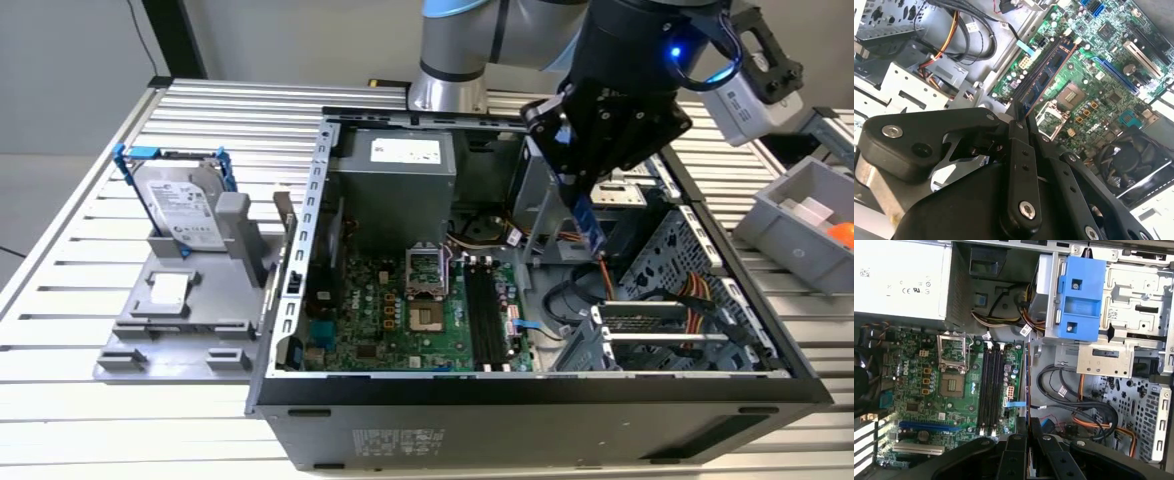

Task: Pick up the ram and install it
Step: 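Pick up the ram and move it above insertion slot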

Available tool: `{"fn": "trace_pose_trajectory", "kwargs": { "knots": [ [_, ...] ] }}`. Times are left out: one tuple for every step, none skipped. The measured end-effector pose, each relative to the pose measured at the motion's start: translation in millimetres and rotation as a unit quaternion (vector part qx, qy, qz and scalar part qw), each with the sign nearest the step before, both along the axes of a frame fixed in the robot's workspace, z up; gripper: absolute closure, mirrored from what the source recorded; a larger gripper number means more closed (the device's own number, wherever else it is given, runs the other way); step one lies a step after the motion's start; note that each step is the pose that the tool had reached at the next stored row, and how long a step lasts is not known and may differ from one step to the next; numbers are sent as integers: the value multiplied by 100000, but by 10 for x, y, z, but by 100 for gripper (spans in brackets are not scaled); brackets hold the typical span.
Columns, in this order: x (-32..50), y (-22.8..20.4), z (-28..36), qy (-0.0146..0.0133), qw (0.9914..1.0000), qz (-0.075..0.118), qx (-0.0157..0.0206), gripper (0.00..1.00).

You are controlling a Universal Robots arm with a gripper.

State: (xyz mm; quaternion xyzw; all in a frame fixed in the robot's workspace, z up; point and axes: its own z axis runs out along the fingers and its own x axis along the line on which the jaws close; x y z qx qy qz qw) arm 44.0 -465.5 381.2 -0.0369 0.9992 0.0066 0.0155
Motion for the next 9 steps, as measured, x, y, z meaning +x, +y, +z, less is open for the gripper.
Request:
{"fn": "trace_pose_trajectory", "kwargs": {
  "knots": [
    [0, 0, -10, 19, 100000, 0, 5, 100],
    [-1, 0, -22, 42, 100000, -4, 7, 100],
    [-2, 0, -33, 51, 100000, -2, 3, 100],
    [-3, 0, -43, 52, 100000, 1, -1, 100],
    [-3, 0, -50, 55, 100000, 7, 3, 100],
    [-4, 0, -53, 66, 100000, 6, -5, 100],
    [-5, 0, -54, 83, 100000, 3, -7, 100],
    [-5, 0, -54, 83, 100000, 2, -5, 100],
    [-4, 0, -56, 81, 100000, 3, 1, 100]
  ]
}}
